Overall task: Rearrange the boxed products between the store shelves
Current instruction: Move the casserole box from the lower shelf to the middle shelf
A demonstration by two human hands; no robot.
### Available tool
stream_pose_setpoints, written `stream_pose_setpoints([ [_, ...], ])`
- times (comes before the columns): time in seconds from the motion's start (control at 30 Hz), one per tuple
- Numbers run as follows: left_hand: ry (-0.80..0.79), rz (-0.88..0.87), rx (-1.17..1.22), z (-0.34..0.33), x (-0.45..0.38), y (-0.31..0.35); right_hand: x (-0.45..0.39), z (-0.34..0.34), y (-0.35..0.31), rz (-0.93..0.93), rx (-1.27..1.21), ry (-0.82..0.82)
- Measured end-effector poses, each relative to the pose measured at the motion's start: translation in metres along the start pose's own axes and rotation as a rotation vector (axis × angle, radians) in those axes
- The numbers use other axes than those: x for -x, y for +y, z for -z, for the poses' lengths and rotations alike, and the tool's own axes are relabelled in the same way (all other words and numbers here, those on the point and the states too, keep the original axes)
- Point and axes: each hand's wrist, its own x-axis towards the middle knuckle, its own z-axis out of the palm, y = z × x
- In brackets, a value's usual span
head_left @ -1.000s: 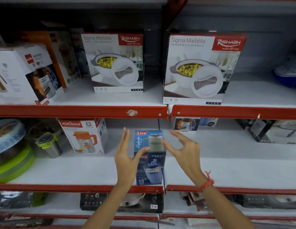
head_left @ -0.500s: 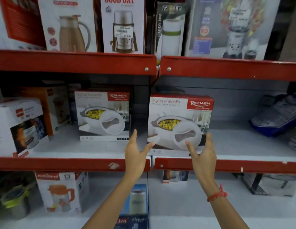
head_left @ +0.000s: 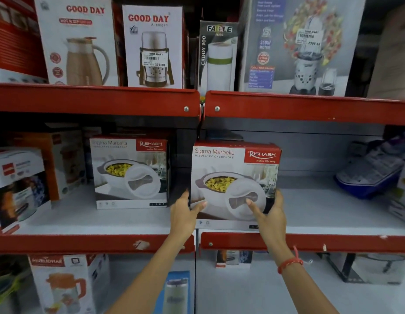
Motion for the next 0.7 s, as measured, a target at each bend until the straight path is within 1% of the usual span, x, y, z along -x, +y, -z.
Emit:
stream_pose_setpoints([
  [0.17, 0.073, -0.05, 0.01, 0.01, 0.005, 0.007, -0.001, 0.005, -0.002, 0.005, 0.007, -0.009],
  [0.3, 0.105, -0.092, 0.07, 0.033, 0.017, 0.02, 0.008, 0.005, -0.014, 0.049, 0.002, -0.016],
  [0.43, 0.127, -0.151, 0.042, 0.063, 0.032, 0.032, 0.023, -0.001, -0.03, 0.092, 0.008, -0.031],
  [0.53, 0.146, -0.146, 0.034, 0.088, 0.045, 0.035, 0.037, -0.006, -0.043, 0.114, -0.002, -0.054],
  [0.7, 0.125, -0.127, 0.111, 0.13, 0.071, 0.038, 0.068, -0.013, -0.063, 0.143, -0.029, -0.08],
])
